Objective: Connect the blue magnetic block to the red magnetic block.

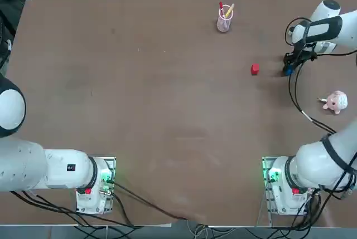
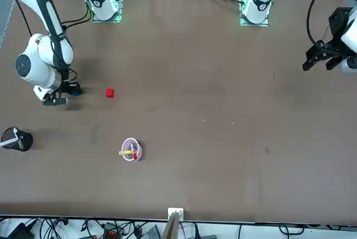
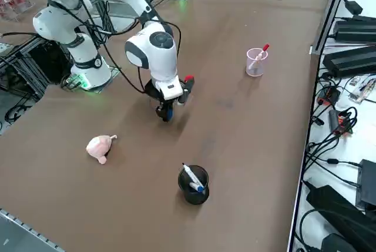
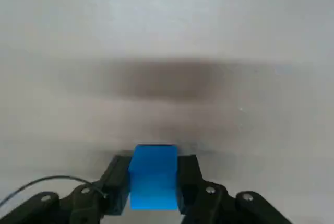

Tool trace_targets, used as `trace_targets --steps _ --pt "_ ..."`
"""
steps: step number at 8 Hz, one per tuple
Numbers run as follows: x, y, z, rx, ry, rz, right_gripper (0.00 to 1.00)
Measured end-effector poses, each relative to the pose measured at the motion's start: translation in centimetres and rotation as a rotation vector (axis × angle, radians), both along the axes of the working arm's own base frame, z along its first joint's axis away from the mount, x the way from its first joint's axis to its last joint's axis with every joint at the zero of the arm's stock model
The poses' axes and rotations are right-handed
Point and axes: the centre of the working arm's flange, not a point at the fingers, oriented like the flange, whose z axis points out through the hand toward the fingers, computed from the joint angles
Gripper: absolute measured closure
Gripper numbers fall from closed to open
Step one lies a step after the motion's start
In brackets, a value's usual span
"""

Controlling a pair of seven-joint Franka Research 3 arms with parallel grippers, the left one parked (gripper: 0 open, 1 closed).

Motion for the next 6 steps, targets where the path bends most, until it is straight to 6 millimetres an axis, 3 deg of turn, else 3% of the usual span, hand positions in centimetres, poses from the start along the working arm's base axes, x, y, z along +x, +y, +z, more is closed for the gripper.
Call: trace_targets --steps 4,6 --pt "3.3 6.9 2.4 0.026 -0.013 0.039 0.52" --pt "3.9 7.5 1.7 0.030 -0.015 0.036 0.52"
